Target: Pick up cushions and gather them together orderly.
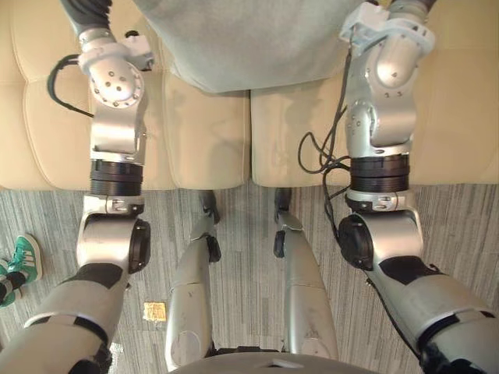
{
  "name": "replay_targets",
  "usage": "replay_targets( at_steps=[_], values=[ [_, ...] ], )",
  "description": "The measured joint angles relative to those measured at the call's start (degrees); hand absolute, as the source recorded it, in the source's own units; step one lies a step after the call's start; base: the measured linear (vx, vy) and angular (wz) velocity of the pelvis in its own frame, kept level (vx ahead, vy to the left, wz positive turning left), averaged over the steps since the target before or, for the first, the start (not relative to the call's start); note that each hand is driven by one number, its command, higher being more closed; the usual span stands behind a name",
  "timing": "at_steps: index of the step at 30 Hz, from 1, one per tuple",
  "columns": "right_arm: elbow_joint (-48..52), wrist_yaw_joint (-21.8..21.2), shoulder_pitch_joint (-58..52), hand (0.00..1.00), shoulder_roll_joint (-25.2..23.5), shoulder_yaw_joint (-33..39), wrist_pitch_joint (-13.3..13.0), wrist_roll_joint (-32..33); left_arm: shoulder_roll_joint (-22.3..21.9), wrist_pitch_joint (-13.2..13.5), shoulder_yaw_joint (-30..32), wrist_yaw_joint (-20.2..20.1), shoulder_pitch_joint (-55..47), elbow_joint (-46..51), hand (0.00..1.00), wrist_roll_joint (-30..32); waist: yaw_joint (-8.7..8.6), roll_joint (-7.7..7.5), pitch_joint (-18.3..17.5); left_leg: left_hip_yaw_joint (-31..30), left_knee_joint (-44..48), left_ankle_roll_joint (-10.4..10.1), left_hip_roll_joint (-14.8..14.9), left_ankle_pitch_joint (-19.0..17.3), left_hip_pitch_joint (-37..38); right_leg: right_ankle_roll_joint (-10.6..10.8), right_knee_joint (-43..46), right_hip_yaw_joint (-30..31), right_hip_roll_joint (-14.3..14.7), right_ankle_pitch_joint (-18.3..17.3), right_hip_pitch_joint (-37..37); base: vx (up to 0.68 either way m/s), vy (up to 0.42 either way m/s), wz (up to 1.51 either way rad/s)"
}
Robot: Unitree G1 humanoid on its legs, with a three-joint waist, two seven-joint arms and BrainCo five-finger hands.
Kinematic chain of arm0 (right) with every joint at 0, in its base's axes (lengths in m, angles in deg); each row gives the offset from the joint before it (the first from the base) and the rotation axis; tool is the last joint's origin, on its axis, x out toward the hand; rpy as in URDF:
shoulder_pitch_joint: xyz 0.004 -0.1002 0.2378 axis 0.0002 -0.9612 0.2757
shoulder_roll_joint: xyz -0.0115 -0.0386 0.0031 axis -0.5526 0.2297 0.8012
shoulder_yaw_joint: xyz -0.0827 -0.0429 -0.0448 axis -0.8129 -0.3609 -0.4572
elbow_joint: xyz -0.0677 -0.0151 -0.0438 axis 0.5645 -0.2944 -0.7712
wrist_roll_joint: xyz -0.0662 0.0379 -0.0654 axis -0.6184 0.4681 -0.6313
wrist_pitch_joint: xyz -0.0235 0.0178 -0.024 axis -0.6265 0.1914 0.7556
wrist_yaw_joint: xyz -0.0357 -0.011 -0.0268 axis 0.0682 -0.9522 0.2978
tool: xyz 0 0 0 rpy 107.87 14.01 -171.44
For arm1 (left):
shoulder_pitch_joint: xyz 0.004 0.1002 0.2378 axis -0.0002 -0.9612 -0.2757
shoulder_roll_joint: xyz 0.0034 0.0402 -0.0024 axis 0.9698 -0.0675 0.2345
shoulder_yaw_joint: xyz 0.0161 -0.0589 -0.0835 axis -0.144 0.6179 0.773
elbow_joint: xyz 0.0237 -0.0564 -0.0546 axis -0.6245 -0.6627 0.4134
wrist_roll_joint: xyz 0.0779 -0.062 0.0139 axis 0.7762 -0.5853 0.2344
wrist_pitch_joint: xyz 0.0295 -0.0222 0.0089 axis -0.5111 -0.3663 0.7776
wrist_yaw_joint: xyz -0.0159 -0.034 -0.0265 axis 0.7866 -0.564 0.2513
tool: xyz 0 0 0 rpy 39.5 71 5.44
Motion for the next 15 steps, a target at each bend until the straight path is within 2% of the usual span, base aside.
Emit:
replay_targets(
  at_steps=[2,6,10,13,15],
  values=[
    [0.0,0.1,0.9,0.00,2.1,0.3,0.0,1.9,2.8,0.0,2.2,-0.7,0.0,-0.4,0.00,-1.7,0.06,0.00,0.0,0.1,-0.2,0.3,-0.1,0.4,0.2,0.0,0.1,0.0,-0.1,0.0,0.1,0.04,-0.007,0.02],
    [-0.4,-0.1,3.5,0.00,7.9,-0.2,0.0,5.6,7.7,0.0,3.3,-2.1,-0.2,-2.6,0.00,-3.4,0.51,0.00,0.0,0.0,-2.4,-0.6,-0.2,1.0,3.2,-0.3,0.0,-0.9,-0.2,-0.4,2.5,0.04,-0.027,0.06],
    [-0.3,-2.1,5.9,0.00,16.2,-1.6,-0.4,7.9,12.7,0.1,4.7,-3.8,-3.5,-2.4,0.00,-4.0,0.41,0.00,0.0,-0.3,-3.0,-0.2,-0.3,1.4,5.0,-0.2,-0.2,-1.4,-0.3,-0.8,4.4,0.04,-0.036,0.06],
    [2.6,-3.3,0.1,0.00,24.1,-1.0,-0.6,8.3,15.7,0.3,8.2,-5.6,-11.3,-0.4,0.00,-3.9,0.13,-0.04,0.0,-0.4,-3.6,-0.3,-0.6,1.2,6.5,-0.2,-0.1,-2.3,-0.9,-1.6,6.1,0.06,-0.024,0.11],
    [7.0,-4.6,-8.7,0.00,26.2,1.6,-1.6,8.8,15.7,0.7,11.1,-5.9,-18.9,2.9,0.00,-3.9,0.01,-0.03,0.0,-0.6,-3.1,0.0,-0.5,1.1,7.4,-0.3,-0.1,-2.9,-1.0,-1.7,7.4,0.07,-0.034,0.09]
  ],
)
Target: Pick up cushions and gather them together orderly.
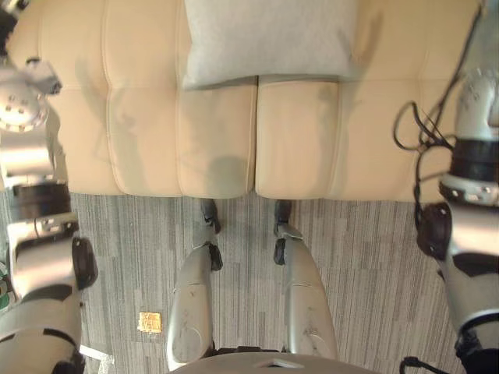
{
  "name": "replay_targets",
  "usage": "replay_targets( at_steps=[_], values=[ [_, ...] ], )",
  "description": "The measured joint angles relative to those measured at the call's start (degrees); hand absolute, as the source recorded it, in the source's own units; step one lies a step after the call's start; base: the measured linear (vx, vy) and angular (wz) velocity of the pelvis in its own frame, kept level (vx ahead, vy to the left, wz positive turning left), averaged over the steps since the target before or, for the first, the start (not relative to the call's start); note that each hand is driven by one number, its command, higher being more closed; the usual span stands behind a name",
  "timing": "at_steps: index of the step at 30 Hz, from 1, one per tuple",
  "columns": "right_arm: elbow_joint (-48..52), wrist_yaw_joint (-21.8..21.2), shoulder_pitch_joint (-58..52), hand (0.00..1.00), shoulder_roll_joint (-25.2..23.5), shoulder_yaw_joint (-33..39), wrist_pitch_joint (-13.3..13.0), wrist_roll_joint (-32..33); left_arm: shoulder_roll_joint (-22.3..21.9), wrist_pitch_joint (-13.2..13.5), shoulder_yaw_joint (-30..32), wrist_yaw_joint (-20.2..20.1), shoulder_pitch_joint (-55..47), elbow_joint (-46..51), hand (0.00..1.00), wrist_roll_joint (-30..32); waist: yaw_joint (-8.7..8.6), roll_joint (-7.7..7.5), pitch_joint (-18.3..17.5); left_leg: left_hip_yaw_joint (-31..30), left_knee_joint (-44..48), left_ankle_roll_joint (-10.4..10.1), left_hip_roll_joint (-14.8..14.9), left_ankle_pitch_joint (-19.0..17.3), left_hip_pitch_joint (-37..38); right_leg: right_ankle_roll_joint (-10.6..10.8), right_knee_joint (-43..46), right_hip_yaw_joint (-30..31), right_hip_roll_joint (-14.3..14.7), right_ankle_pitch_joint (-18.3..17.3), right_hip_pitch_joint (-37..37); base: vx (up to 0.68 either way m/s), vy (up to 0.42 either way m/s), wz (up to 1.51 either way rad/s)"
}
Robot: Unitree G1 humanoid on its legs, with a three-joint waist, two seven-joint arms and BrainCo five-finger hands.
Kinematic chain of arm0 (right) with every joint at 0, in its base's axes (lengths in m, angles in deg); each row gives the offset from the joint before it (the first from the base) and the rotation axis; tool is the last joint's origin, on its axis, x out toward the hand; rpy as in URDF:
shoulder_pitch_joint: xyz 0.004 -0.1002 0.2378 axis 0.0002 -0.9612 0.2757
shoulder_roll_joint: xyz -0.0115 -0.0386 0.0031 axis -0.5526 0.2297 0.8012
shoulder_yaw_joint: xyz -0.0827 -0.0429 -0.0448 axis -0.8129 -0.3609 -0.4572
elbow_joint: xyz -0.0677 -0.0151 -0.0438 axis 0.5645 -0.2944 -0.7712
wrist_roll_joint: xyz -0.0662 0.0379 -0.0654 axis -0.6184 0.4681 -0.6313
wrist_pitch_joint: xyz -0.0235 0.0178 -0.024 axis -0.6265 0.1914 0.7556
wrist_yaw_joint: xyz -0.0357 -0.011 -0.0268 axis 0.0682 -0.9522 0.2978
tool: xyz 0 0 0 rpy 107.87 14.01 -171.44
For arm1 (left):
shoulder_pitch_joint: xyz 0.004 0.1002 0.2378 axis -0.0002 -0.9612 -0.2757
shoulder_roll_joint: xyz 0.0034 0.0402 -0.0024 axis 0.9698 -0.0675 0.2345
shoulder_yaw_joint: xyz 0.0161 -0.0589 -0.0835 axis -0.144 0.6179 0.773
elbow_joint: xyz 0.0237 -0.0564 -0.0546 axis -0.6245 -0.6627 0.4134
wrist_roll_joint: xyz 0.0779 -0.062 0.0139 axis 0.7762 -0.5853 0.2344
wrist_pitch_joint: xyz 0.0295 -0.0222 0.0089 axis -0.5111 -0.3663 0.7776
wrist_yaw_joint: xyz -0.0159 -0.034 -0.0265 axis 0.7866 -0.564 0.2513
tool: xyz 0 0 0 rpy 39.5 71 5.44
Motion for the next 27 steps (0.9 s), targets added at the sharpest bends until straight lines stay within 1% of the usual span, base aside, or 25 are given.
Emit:
replay_targets(
  at_steps=[2,3,4,6,7,9,10,11,12,13,14,15,16,17,19,21,23,27],
  values=[
    [4.3,-0.4,-10.0,0.00,-0.1,3.6,-0.3,0.0,-1.3,0.3,2.7,-0.5,-8.3,4.2,0.00,0.0,-0.11,0.00,0.0,-0.2,1.0,0.2,0.1,-0.7,0.9,0.0,0.0,-0.7,-0.1,-0.4,1.6,0.07,-0.033,0.09],
    [6.3,-1.1,-16.9,0.00,-1.2,6.0,-0.5,0.0,-3.3,0.8,4.3,-0.9,-13.4,7.1,0.00,-0.7,-0.09,-0.02,0.0,-0.6,1.8,0.3,0.2,-1.4,1.7,0.1,0.0,-1.2,-0.2,-1.1,3.1,0.08,-0.032,0.13],
    [7.0,-1.7,-20.5,0.00,-2.5,7.3,-0.8,-0.1,-5.0,1.2,5.1,-1.0,-16.4,8.6,0.00,-1.2,-0.10,-0.03,-0.1,-0.9,2.3,0.2,0.2,-1.9,2.4,0.1,0.0,-1.4,-0.2,-1.4,4.1,0.08,-0.029,0.10],
    [10.2,-2.9,-30.7,0.00,-7.4,9.6,-1.2,-0.7,-10.3,2.0,6.7,-1.8,-24.9,12.2,0.00,-2.2,-0.05,-0.25,-0.4,-1.0,3.9,0.2,0.4,-3.7,4.4,0.4,0.0,-1.7,-0.3,-2.8,7.1,0.07,-0.028,0.02],
    [11.8,-4.0,-36.3,0.00,-10.6,10.2,-1.3,-1.3,-13.5,2.6,6.9,-2.8,-30.2,12.8,0.00,-3.1,-0.11,-0.23,-0.7,-1.0,4.9,0.2,0.5,-4.7,5.8,0.4,0.0,-2.0,-0.4,-3.4,8.8,0.06,-0.029,-0.02],
    [12.4,-5.6,-45.3,0.00,-16.0,10.1,-1.3,-3.2,-18.9,2.8,6.7,-4.7,-37.2,12.4,0.00,-4.2,-0.26,-0.28,-3.3,-1.1,5.5,-0.1,0.7,-6.0,7.0,0.7,-0.7,-2.5,-0.3,-4.0,10.7,0.07,-0.019,-0.02],
    [12.4,-7.1,-51.7,0.00,-19.8,10.1,-1.1,-5.6,-22.6,2.8,5.9,-6.3,-41.7,11.4,0.00,-4.3,-0.27,-0.38,-4.6,-1.1,5.4,-0.2,0.9,-6.6,9.2,0.8,-1.8,-2.7,-0.2,-4.1,13.4,0.08,-0.009,-0.02],
    [12.4,-7.7,-54.2,0.00,-21.4,9.9,-1.1,-6.9,-23.9,2.8,5.2,-6.9,-43.5,10.3,0.00,-4.3,-0.26,-0.41,-5.1,-1.0,5.4,-0.1,0.9,-6.9,10.3,0.9,-2.3,-2.7,-0.1,-4.1,14.8,0.10,-0.003,-0.04],
    [12.3,-8.9,-58.3,0.00,-24.0,9.2,-1.0,-9.4,-25.7,2.8,4.0,-8.1,-46.3,8.1,0.00,-4.0,-0.33,-0.38,-6.8,-1.0,5.3,-0.2,1.0,-7.5,11.8,1.0,-3.2,-2.8,0.0,-4.2,16.6,0.14,0.009,-0.08],
    [11.5,-10.2,-63.5,0.00,-27.1,8.0,-1.1,-12.9,-27.8,2.7,2.6,-9.5,-49.7,4.4,0.00,-3.4,-0.75,-0.65,-9.4,-0.8,5.3,0.1,1.0,-8.0,13.6,1.1,-4.6,-2.8,0.2,-4.2,18.8,0.15,0.015,-0.09],
    [10.1,-10.6,-64.8,0.00,-28.2,7.4,-1.2,-14.1,-28.6,2.7,2.4,-9.8,-50.7,2.8,0.00,-3.2,-0.85,-0.71,-10.3,-0.7,5.3,0.1,1.1,-8.3,14.6,1.2,-5.3,-2.8,0.3,-4.1,20.0,0.13,0.019,-0.12],
    [6.6,-11.4,-66.7,0.00,-30.2,6.2,-1.1,-15.7,-30.0,2.7,1.6,-10.2,-52.1,-0.3,0.00,-3.2,-0.94,-1.09,-11.4,-0.4,5.3,0.1,1.3,-8.8,16.3,1.3,-6.4,-2.6,0.5,-4.0,22.0,0.08,0.018,-0.21],
    [-0.1,-12.7,-68.8,0.00,-32.8,4.9,-0.9,-19.5,-31.1,2.5,0.1,-11.6,-53.3,-5.6,0.00,-2.6,-0.80,-1.85,-12.8,0.3,5.3,-0.1,1.6,-9.5,18.9,1.5,-7.9,-2.2,1.0,-3.9,24.8,0.07,0.016,-0.23],
    [-3.0,-13.3,-69.3,0.00,-33.6,4.3,-0.7,-20.4,-31.3,2.4,-0.3,-12.1,-53.8,-7.8,0.00,-2.3,-0.76,-2.08,-13.5,0.5,5.3,-0.1,1.7,-9.8,19.6,1.6,-8.5,-2.1,1.1,-3.8,25.6,0.06,0.014,-0.20],
    [-13.2,-14.3,-70.0,0.00,-36.2,3.1,0.3,-23.4,-32.8,1.7,-0.5,-13.6,-54.0,-16.5,0.00,-1.0,-1.05,-2.62,-15.0,0.7,5.3,-0.3,2.0,-10.3,21.8,1.9,-10.4,-2.0,1.5,-3.2,28.5,0.03,0.008,-0.12],
    [-21.8,-15.4,-69.8,0.00,-38.0,2.8,1.0,-23.7,-34.1,1.1,-0.4,-14.3,-54.1,-23.5,0.00,-0.9,-0.77,-2.92,-16.1,1.7,5.2,-0.5,2.5,-10.9,23.5,1.9,-13.0,-0.8,2.1,-1.9,30.3,-0.01,0.016,-0.31],
    [-28.3,-15.4,-69.3,0.00,-38.7,3.0,1.4,-23.7,-34.9,0.8,-0.4,-14.7,-54.1,-28.5,0.00,-0.3,-0.76,-2.96,-16.5,2.4,5.2,-0.5,2.6,-11.2,25.1,2.2,-14.8,0.2,2.3,-0.8,32.1,-0.01,0.025,-0.32],
    [-34.8,-15.3,-68.5,0.00,-40.2,5.0,2.6,-23.6,-35.2,0.5,-0.4,-14.6,-53.0,-32.6,0.00,1.2,-0.76,-3.32,-16.6,3.6,7.4,-0.1,2.8,-12.3,26.4,2.6,-15.5,1.7,2.4,0.6,33.8,-0.06,0.038,-0.19]
  ],
)
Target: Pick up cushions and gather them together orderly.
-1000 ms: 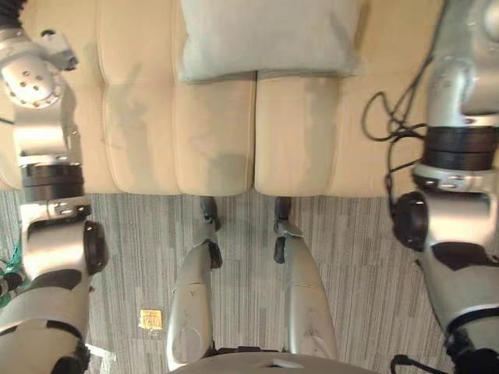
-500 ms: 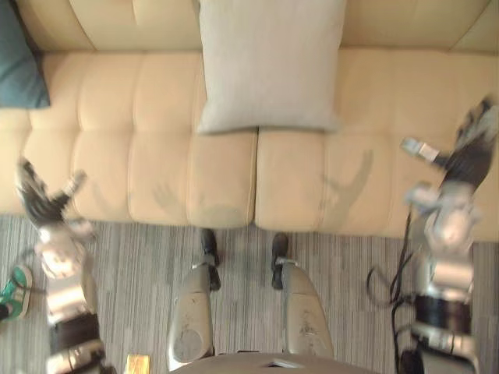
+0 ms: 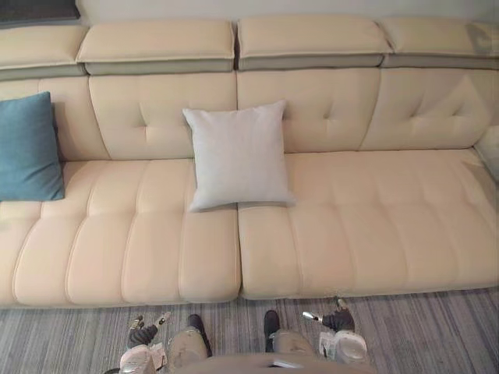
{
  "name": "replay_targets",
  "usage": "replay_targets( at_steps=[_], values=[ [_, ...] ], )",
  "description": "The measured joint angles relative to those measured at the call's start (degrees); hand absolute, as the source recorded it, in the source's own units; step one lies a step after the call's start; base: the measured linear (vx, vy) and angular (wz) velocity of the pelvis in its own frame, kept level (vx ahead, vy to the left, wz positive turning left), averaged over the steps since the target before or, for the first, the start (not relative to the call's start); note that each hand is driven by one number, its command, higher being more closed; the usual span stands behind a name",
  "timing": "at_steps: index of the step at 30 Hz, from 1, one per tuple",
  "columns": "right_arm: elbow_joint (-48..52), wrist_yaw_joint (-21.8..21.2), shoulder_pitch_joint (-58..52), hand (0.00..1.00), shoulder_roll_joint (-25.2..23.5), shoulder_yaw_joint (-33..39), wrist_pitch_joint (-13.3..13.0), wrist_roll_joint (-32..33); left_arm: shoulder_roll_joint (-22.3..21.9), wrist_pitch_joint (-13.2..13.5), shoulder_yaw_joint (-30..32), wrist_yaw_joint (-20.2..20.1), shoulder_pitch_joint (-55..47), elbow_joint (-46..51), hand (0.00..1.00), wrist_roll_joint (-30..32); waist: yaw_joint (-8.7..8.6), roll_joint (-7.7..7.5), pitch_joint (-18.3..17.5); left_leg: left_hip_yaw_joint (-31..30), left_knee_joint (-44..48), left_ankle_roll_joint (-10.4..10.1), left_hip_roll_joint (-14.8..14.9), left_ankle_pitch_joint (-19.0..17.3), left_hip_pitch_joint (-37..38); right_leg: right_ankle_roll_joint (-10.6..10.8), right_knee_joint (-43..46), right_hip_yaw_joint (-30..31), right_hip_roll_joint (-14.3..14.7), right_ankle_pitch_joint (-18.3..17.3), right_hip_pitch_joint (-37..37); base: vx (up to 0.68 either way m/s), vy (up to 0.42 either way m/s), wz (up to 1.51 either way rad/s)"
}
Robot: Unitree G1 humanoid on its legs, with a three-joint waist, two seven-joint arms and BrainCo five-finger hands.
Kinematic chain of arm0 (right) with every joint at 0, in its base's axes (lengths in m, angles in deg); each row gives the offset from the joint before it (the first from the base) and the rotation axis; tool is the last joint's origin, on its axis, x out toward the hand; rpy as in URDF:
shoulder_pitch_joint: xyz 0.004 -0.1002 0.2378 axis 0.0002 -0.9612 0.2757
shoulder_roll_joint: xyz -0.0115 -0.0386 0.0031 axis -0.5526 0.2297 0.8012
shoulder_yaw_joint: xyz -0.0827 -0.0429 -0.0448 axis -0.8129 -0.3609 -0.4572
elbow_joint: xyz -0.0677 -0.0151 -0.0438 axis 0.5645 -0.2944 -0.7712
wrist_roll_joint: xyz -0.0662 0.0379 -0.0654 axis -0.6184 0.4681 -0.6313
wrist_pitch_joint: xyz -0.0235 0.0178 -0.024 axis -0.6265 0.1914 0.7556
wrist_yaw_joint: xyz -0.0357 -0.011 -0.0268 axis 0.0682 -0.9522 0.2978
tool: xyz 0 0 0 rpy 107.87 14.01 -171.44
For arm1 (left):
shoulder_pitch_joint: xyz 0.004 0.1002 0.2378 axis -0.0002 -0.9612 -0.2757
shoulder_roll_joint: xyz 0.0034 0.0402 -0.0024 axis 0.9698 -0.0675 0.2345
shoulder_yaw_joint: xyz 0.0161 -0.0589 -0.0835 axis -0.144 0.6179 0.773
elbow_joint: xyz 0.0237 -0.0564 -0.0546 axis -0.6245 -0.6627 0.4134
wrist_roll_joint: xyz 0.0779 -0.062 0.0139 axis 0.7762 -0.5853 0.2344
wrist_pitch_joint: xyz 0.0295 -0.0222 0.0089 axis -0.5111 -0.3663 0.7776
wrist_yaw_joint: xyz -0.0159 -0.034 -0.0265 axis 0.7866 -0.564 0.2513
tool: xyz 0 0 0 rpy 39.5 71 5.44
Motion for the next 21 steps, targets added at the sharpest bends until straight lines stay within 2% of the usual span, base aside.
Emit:
replay_targets(
  at_steps=[4,5,6,7,8,9,10,11,12,13,14,15,16,18,19,20,21],
  values=[
    [-2.1,0.1,1.0,0.00,-0.4,0.0,0.3,0.2,0.0,0.0,0.0,0.1,1.7,-0.8,0.00,0.0,0.61,-0.43,0.1,1.8,6.2,1.0,2.1,-2.8,-2.2,1.2,-0.3,1.9,0.7,1.8,-0.7,-0.14,0.070,-0.32],
    [-2.1,0.1,1.0,0.00,-0.5,0.0,0.3,0.5,0.0,0.0,0.0,0.2,1.8,-0.7,0.00,0.0,0.67,-0.68,0.0,2.3,6.5,1.4,2.4,-2.8,-2.4,1.4,-0.5,1.7,0.5,0.9,-0.9,-0.20,0.076,-0.37],
    [-2.2,0.1,1.3,0.00,-0.9,0.0,0.4,1.2,-0.1,0.0,0.2,0.6,2.2,-0.6,0.00,0.0,1.16,-0.70,0.2,3.6,5.6,2.8,3.5,-2.4,-2.3,0.5,3.0,-3.1,-0.8,-0.8,-1.9,-0.18,0.056,-0.39],
    [-2.6,0.1,2.2,0.00,-1.4,0.0,0.4,1.3,-0.3,0.0,0.5,0.9,2.2,-0.7,0.00,-0.1,1.46,-0.14,0.6,4.0,5.5,3.0,4.5,-2.1,-2.8,-1.1,12.4,-5.7,-2.0,-3.0,-4.2,-0.19,0.044,-0.38],
    [-3.0,0.1,2.1,0.00,-1.8,0.0,0.4,1.7,0.0,0.0,0.7,1.2,2.2,-0.7,0.00,-0.1,1.45,-0.85,0.4,3.9,5.4,3.1,4.9,-1.8,-2.5,-1.2,19.0,-6.9,-3.0,-4.9,-4.7,-0.16,0.005,-0.15],
    [-4.8,0.1,2.0,0.00,-2.5,0.0,0.5,2.6,0.7,0.0,0.9,1.3,1.8,-0.7,0.00,-0.1,1.64,-1.70,0.1,4.0,4.4,2.6,4.9,-1.2,-1.7,-0.4,28.8,-7.9,-4.7,-7.6,-4.1,-0.13,-0.064,-0.01],
    [-5.9,0.1,2.1,0.00,-2.6,-0.2,0.8,2.8,1.2,0.0,0.9,1.3,1.3,-0.6,0.00,-0.1,1.86,-2.41,-0.3,4.0,3.2,2.5,4.9,-0.2,-0.7,-0.1,34.5,-7.9,-5.9,-8.8,-2.9,-0.10,-0.109,0.01],
    [-6.4,0.1,2.2,0.00,-2.6,-0.2,1.0,2.8,1.3,-0.1,1.1,1.3,0.9,-0.3,0.00,-0.1,2.04,-2.87,-0.7,4.1,2.3,2.5,4.9,0.8,-0.3,0.1,37.5,-7.8,-6.8,-8.9,-1.7,-0.09,-0.180,-0.08],
    [-6.5,0.1,2.4,0.00,-2.5,-0.6,1.0,2.8,1.3,-0.1,1.2,1.3,0.5,0.3,0.00,-0.3,2.50,-3.52,-1.1,4.6,1.5,2.4,4.9,2.3,-0.5,0.1,38.8,-7.6,-8.4,-7.2,-0.1,-0.10,-0.222,-0.27],
    [-7.2,0.1,3.3,0.00,-2.3,-0.5,1.0,2.7,1.8,-0.1,1.5,1.3,0.5,0.4,0.00,-0.5,3.17,-4.67,-1.8,4.8,1.6,1.2,4.7,3.7,-1.6,1.9,35.1,-7.9,-8.3,-7.0,0.5,-0.16,-0.248,-0.43],
    [-8.1,0.2,5.0,0.00,-1.6,-0.5,1.1,2.7,1.1,-0.3,1.8,1.4,0.8,0.2,0.00,-0.8,3.70,-3.97,-1.8,4.3,0.7,0.8,5.0,5.2,-2.5,1.9,32.5,-8.9,-7.1,-7.5,0.3,-0.19,-0.199,-0.62],
    [-8.6,0.6,6.6,0.00,-0.3,-1.0,1.3,2.7,-0.4,-0.3,1.6,1.4,1.1,0.4,0.00,-1.3,4.56,-1.55,-2.4,2.6,-2.8,1.0,4.7,7.6,-3.2,1.9,26.1,-8.8,-5.3,-8.3,1.0,-0.21,-0.167,-0.72],
    [-8.5,1.2,8.1,0.00,1.0,-1.6,1.2,2.7,-1.1,-0.1,0.8,1.6,0.9,0.7,0.00,-1.7,4.99,-1.11,-2.2,3.3,-5.0,0.4,4.9,10.4,-3.9,2.6,21.7,-8.8,-4.6,-11.4,1.8,-0.19,-0.150,-0.56],
    [-8.6,1.9,11.2,0.00,1.5,-2.7,1.3,2.8,-0.4,0.0,-0.9,2.4,2.9,0.4,0.00,-2.8,4.65,-0.98,-1.0,4.0,-5.3,0.2,4.4,12.5,-7.2,1.9,14.4,-9.4,-3.8,-15.1,1.8,-0.21,-0.169,-0.28],
    [-8.6,2.0,12.0,0.00,1.9,-2.8,1.3,2.8,-0.7,0.0,-1.5,2.4,3.5,0.1,0.00,-2.9,4.71,-0.01,-0.1,3.9,-5.5,0.0,5.1,12.8,-7.5,1.4,12.5,-9.2,-3.1,-14.6,1.9,-0.28,-0.140,-0.22],
    [-8.3,2.2,12.7,0.00,2.3,-3.4,1.2,2.7,-2.1,0.1,-2.3,2.4,3.8,0.1,0.00,-3.4,4.48,2.62,1.4,3.3,-7.3,-0.8,6.4,14.1,-6.8,0.6,10.9,-9.9,-1.3,-13.0,2.8,-0.28,-0.103,-0.13],
    [-8.4,2.3,12.2,0.00,2.0,-3.5,1.3,2.7,-3.0,0.1,-2.8,2.4,3.3,0.1,0.00,-3.6,4.39,2.89,1.7,3.4,-8.8,-1.0,6.6,14.9,-5.8,0.4,11.6,-9.9,-0.9,-12.9,2.6,-0.26,-0.090,-0.06]
  ],
)
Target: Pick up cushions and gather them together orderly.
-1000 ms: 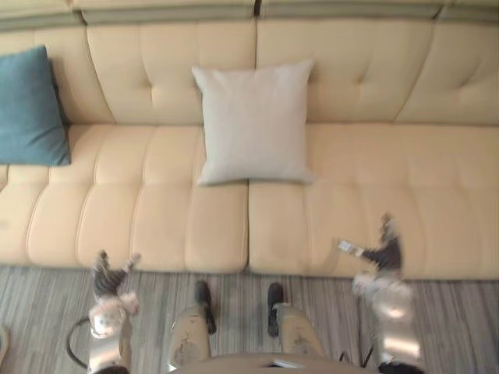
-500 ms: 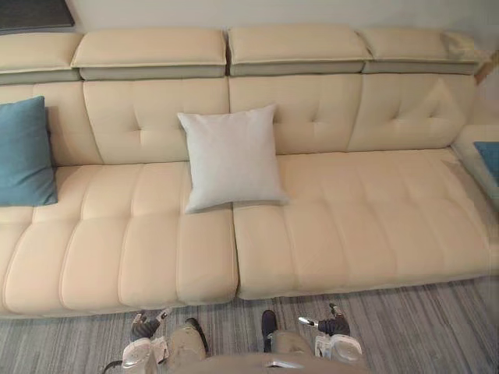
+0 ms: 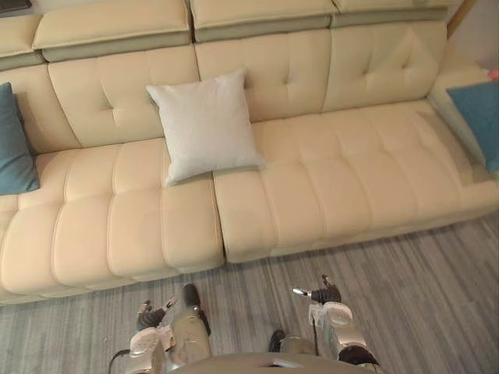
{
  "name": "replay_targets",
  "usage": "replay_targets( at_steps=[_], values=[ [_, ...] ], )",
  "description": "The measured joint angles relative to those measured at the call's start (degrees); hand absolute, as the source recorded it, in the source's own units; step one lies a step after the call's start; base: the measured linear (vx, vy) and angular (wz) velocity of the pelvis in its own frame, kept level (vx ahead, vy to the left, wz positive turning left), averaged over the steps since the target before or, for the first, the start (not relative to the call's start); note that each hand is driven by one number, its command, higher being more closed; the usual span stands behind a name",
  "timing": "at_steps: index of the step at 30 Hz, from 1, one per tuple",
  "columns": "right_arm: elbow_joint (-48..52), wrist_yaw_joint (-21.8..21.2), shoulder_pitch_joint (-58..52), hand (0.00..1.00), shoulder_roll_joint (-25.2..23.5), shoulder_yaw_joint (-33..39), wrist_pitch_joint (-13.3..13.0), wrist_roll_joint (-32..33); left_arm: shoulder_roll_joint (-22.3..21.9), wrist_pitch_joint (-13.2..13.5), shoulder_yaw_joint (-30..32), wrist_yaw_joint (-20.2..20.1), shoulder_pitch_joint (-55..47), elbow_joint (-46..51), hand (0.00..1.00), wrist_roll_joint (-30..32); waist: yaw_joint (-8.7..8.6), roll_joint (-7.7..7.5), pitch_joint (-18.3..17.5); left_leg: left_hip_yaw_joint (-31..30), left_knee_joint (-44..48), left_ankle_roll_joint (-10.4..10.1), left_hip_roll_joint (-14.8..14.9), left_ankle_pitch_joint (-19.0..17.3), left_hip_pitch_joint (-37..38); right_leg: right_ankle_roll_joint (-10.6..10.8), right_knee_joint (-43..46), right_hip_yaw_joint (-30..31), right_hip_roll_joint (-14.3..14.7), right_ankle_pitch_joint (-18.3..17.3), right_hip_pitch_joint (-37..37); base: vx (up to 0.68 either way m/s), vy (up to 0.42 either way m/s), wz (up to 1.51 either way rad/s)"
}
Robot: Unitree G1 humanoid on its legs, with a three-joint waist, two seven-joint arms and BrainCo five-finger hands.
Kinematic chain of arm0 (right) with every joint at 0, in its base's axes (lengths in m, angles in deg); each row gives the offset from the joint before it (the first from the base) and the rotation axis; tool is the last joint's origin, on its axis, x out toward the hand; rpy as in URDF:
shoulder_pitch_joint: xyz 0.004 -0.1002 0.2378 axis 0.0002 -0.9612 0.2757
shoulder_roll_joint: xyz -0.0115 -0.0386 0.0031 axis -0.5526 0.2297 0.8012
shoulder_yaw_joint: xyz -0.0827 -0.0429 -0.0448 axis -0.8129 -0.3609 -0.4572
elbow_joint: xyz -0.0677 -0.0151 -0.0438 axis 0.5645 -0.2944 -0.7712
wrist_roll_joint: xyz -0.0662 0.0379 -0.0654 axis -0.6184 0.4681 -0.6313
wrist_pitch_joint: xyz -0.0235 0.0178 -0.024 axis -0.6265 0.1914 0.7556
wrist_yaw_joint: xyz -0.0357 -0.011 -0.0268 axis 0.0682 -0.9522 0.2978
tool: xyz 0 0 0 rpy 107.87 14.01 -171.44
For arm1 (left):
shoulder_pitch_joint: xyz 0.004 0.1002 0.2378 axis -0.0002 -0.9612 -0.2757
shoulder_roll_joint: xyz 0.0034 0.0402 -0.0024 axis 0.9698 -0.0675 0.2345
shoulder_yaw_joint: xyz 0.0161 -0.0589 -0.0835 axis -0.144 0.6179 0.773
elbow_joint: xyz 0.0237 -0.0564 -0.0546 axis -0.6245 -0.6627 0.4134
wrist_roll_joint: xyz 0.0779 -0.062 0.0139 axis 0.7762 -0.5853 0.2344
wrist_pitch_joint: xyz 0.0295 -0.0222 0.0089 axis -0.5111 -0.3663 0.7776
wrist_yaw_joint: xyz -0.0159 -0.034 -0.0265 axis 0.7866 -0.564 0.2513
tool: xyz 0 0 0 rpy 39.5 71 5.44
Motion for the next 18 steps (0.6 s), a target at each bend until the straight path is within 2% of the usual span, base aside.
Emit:
replay_targets(
  at_steps=[1,2,3,4,5,6,7,8,10,11,12,14,15,16,17,18],
  values=[
    [0.0,0.1,-0.3,0.00,-0.1,-0.2,0.0,0.0,-0.3,0.1,-0.1,0.0,-0.3,0.2,0.00,-0.4,0.08,0.11,0.0,0.0,-0.5,-0.2,0.0,0.1,0.6,-0.2,0.5,0.1,0.1,-0.1,0.0,-0.19,-0.073,-0.09],
    [0.0,0.1,-1.4,0.00,-0.1,-0.8,0.0,0.0,-0.3,0.2,-0.4,0.0,-0.5,0.5,0.00,-0.5,0.11,0.28,0.0,-0.1,-1.7,-1.4,-0.2,-0.9,1.5,-0.8,1.2,0.4,0.0,-0.1,-0.4,-0.19,-0.013,-0.15],
    [0.1,0.1,-1.9,0.00,-0.2,-0.9,0.0,0.0,-0.1,0.2,-0.6,0.0,-0.5,0.8,0.00,-0.5,-0.17,-1.05,0.3,-0.8,-0.6,-2.8,-0.9,-2.9,1.2,-1.6,1.0,0.8,-0.9,0.3,-1.1,-0.15,0.005,-0.16],
    [0.1,0.1,-2.2,0.00,-0.4,-0.9,0.0,0.0,-0.1,0.3,-0.6,0.0,-0.5,0.8,0.00,-0.5,-0.20,-1.21,0.4,-1.2,0.2,-2.5,-1.0,-3.2,1.1,-1.7,1.0,1.1,-1.1,0.4,-1.2,-0.16,0.078,-0.38],
    [0.1,0.3,-2.8,0.00,-0.2,-0.2,0.0,0.0,-0.1,0.3,-0.4,-0.1,-0.4,0.6,0.00,-0.5,-0.36,-0.93,0.3,-4.9,7.9,-1.0,-2.5,-6.5,0.7,-1.7,0.9,3.0,-1.5,1.1,-2.4,-0.11,0.109,-0.56],
    [0.1,0.3,-3.2,0.00,-0.2,0.0,0.0,0.0,-0.3,0.3,-0.3,-0.2,-0.5,0.6,0.00,-0.4,-0.79,-0.90,0.3,-7.2,12.1,-1.1,-3.5,-11.2,0.9,-1.3,0.8,4.9,-1.5,1.7,-3.1,-0.11,0.109,-0.67],
    [0.1,0.2,-3.8,0.00,-0.2,0.1,0.0,0.0,-0.4,0.3,0.0,-0.3,-0.5,0.5,0.00,-0.4,-0.92,-0.91,0.3,-8.2,13.4,-1.3,-3.9,-12.9,1.1,-1.2,0.8,5.9,-1.4,2.0,-3.4,-0.10,0.164,-0.86],
    [0.1,0.2,-4.1,0.00,-0.8,0.4,0.0,0.1,-0.4,0.2,0.8,-0.5,-0.4,-0.1,0.00,-0.3,-1.01,-1.12,0.4,-10.2,16.0,-1.7,-5.3,-16.3,1.2,-0.5,0.4,8.8,-1.1,3.0,-3.9,-0.09,0.205,-0.97],
    [0.0,0.2,-5.2,0.00,-1.3,1.0,0.0,0.1,-0.7,0.1,1.1,-0.8,-0.4,-0.6,0.00,-0.2,-1.29,-0.94,0.2,-11.6,17.6,-1.2,-6.8,-18.9,1.7,0.1,-1.0,12.0,-0.6,4.2,-3.8,-0.09,0.214,-0.94],
    [0.0,0.1,-5.7,0.00,-1.7,1.4,0.0,0.1,-0.4,0.0,1.2,-1.1,-0.3,-1.0,0.00,0.2,-1.59,-1.18,-0.4,-10.9,17.1,-0.9,-7.4,-19.9,2.1,0.2,-2.6,13.6,-0.5,5.1,-3.8,-0.04,0.210,-0.97],
    [0.1,0.1,-6.0,0.00,-2.4,1.6,0.1,0.6,0.2,0.0,1.2,-1.2,-0.1,-1.5,0.00,1.3,-1.87,-2.22,-0.9,-10.2,15.2,-0.6,-8.8,-20.0,3.0,-0.9,-5.8,15.7,-0.8,6.8,-3.8,-0.03,0.208,-0.94],
    [0.1,0.1,-6.1,0.00,-3.3,2.4,0.1,0.7,0.9,-0.2,1.1,-1.2,0.8,-2.5,0.00,1.7,-1.90,-3.02,-1.1,-9.0,14.2,-0.4,-9.4,-20.2,3.9,-2.0,-8.7,17.0,-1.0,8.6,-3.8,-0.01,0.194,-0.96],
    [0.0,0.1,-6.6,0.00,-4.2,2.7,0.1,1.2,1.5,-0.4,1.1,-1.3,1.4,-3.1,0.00,2.7,-2.30,-3.85,-1.4,-6.3,14.1,0.4,-9.2,-20.6,5.0,-1.4,-10.1,18.6,-1.0,12.1,-3.9,0.02,0.141,-1.17],
    [-0.1,0.0,-6.6,0.00,-4.5,2.6,0.1,2.0,1.8,-0.6,1.1,-1.3,1.6,-3.9,0.00,3.0,-2.29,-3.87,-1.5,-3.8,13.6,0.4,-8.8,-21.0,6.5,0.4,-10.2,19.3,-0.7,13.9,-4.2,0.02,0.099,-1.12],
    [-0.2,-0.1,-6.4,0.00,-4.6,2.5,0.1,2.3,1.8,-0.6,1.1,-1.3,1.8,-4.2,0.00,3.3,-2.19,-4.03,-1.7,-2.2,13.4,0.1,-8.4,-21.0,7.2,0.5,-10.3,18.9,-0.4,14.8,-4.4,0.06,0.013,-1.54],
    [-0.5,-0.4,-5.3,0.00,-4.9,2.4,0.1,2.4,1.8,-0.7,1.1,-1.3,1.7,-4.9,0.00,3.7,-2.14,-3.26,-1.7,2.7,12.2,0.2,-6.5,-20.9,9.2,-0.9,-11.8,14.3,0.3,17.3,-4.8,0.06,-0.030,-1.73]
  ],
)
